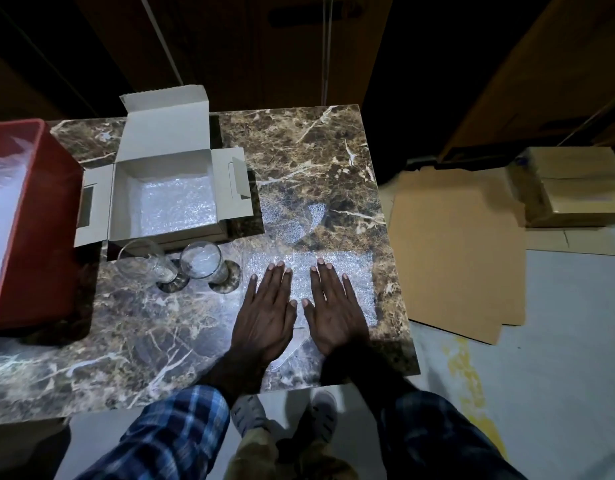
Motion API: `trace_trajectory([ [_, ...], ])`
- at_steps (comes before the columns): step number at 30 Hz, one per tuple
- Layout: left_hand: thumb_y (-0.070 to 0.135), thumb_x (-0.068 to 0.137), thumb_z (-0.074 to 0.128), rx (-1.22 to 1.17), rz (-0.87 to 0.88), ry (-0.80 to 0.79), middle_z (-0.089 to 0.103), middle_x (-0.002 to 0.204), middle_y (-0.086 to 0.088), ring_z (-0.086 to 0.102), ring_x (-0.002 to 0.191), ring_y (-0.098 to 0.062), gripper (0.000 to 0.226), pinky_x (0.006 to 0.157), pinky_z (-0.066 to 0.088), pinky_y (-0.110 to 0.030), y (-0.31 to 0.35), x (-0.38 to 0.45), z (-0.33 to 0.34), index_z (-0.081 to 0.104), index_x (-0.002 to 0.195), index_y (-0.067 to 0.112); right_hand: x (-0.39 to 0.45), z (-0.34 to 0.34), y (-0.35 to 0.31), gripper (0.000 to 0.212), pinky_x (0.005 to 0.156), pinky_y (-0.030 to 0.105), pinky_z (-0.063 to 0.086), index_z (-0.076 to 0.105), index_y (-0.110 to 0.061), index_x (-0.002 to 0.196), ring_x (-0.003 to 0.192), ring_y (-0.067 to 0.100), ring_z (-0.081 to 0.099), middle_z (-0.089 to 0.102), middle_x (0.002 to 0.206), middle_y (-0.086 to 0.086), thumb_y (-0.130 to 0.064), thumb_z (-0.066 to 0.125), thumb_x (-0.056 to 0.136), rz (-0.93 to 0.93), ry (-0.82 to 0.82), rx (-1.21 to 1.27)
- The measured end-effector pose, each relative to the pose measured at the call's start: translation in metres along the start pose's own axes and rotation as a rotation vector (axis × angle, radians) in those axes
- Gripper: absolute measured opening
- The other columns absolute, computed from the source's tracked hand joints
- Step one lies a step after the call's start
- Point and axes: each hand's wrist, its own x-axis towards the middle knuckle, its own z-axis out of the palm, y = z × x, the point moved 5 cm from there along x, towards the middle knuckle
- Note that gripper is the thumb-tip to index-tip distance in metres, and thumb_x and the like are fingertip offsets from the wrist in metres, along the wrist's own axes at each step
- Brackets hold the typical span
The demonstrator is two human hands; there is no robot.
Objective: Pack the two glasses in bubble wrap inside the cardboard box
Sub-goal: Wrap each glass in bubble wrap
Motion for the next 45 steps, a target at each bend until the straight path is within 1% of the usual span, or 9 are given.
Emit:
trace_trajectory([
  [9, 0.055, 0.104, 0.023, 0.049, -0.024, -0.072, 0.001, 0.168, -0.005, -0.001, 0.155, -0.018, 0.071, 0.124, 0.001, -0.039, -0.047, -0.029, -0.011, 0.009, 0.16, 0.013, -0.021, -0.021, 0.061, 0.078, 0.125, 0.038, 0.002, 0.005, -0.01, 0.16, 0.155, 0.022, -0.001, -0.005, 0.167, 0.007, -0.061, 0.014, 0.103, 0.184, 0.034, 0.031],
  [14, 0.053, 0.105, 0.023, 0.048, 0.017, -0.074, 0.006, 0.168, -0.006, 0.003, 0.155, -0.02, 0.069, 0.124, 0.001, -0.04, -0.039, -0.048, -0.021, 0.015, 0.16, 0.012, -0.032, -0.026, 0.044, 0.073, 0.124, 0.033, 0.002, 0.02, -0.006, 0.157, 0.153, 0.023, 0.008, 0.008, 0.165, 0.011, -0.054, 0.025, 0.103, 0.013, 0.047, 0.057],
  [18, 0.051, 0.105, 0.029, 0.061, 0.108, -0.083, 0.014, 0.167, -0.007, 0.004, 0.155, -0.02, 0.066, 0.124, 0.005, -0.043, -0.019, -0.052, -0.021, 0.025, 0.158, 0.012, -0.043, -0.019, 0.021, 0.062, 0.112, 0.047, 0.041, 0.048, -0.003, 0.145, 0.139, 0.031, 0.046, 0.044, 0.152, 0.017, -0.042, 0.041, 0.097, -0.167, 0.049, 0.112],
  [22, 0.048, 0.106, 0.029, 0.069, 0.182, -0.08, 0.027, 0.163, -0.009, 0.014, 0.154, -0.024, 0.061, 0.123, 0.013, -0.046, -0.009, -0.047, -0.019, 0.038, 0.153, 0.012, -0.043, -0.023, 0.011, 0.043, 0.106, 0.043, 0.048, 0.068, -0.004, 0.122, 0.123, 0.031, 0.061, 0.063, 0.134, 0.016, -0.03, 0.05, 0.093, -0.283, 0.148, 0.084],
  [25, 0.044, 0.104, 0.034, 0.051, 0.205, -0.051, 0.039, 0.157, -0.011, 0.027, 0.15, -0.028, 0.055, 0.121, 0.02, -0.048, -0.004, -0.04, -0.015, 0.05, 0.145, 0.012, -0.04, -0.024, 0.007, 0.024, 0.104, 0.041, 0.049, 0.072, -0.006, 0.111, 0.118, 0.031, 0.062, 0.067, 0.127, 0.015, -0.015, 0.065, 0.089, -0.329, 0.198, 0.084],
  [30, 0.036, 0.099, 0.047, 0.003, 0.221, 0.053, 0.055, 0.144, -0.011, 0.045, 0.138, -0.03, 0.042, 0.114, 0.032, -0.047, 0.005, -0.03, -0.014, 0.062, 0.132, 0.013, -0.033, -0.028, 0.003, 0.014, 0.099, 0.039, 0.051, 0.073, -0.006, 0.098, 0.115, 0.031, 0.062, 0.069, 0.12, 0.013, -0.006, 0.069, 0.085, -0.296, 0.213, 0.114],
  [37, 0.021, 0.096, 0.053, -0.006, 0.258, 0.125, 0.065, 0.131, -0.01, 0.055, 0.129, -0.032, 0.032, 0.108, 0.04, -0.046, -0.003, -0.031, -0.017, 0.068, 0.122, 0.01, -0.036, -0.041, 0.002, 0.025, 0.095, 0.037, 0.053, 0.073, -0.005, 0.099, 0.106, 0.029, 0.065, 0.072, 0.111, 0.012, -0.012, 0.05, 0.091, -0.266, 0.269, 0.253],
  [42, 0.024, 0.099, 0.046, -0.067, 0.273, 0.189, 0.07, 0.122, -0.011, 0.063, 0.116, -0.03, 0.035, 0.107, 0.037, -0.038, -0.016, -0.038, -0.031, 0.072, 0.114, 0.007, -0.043, -0.04, 0.007, 0.034, 0.098, 0.038, 0.051, 0.071, -0.004, 0.109, 0.11, 0.028, 0.062, 0.07, 0.119, 0.012, -0.026, 0.053, 0.091, -0.281, 0.234, 0.225],
  [45, 0.022, 0.096, 0.051, -0.171, 0.226, 0.272, 0.073, 0.105, -0.012, 0.066, 0.097, -0.028, 0.029, 0.092, 0.044, -0.032, -0.021, -0.041, -0.051, 0.073, 0.105, 0.004, -0.043, -0.038, 0.014, 0.029, 0.097, 0.042, 0.053, 0.072, -0.003, 0.11, 0.109, 0.03, 0.065, 0.07, 0.119, 0.014, -0.012, 0.057, 0.087, -0.223, 0.225, 0.213],
])
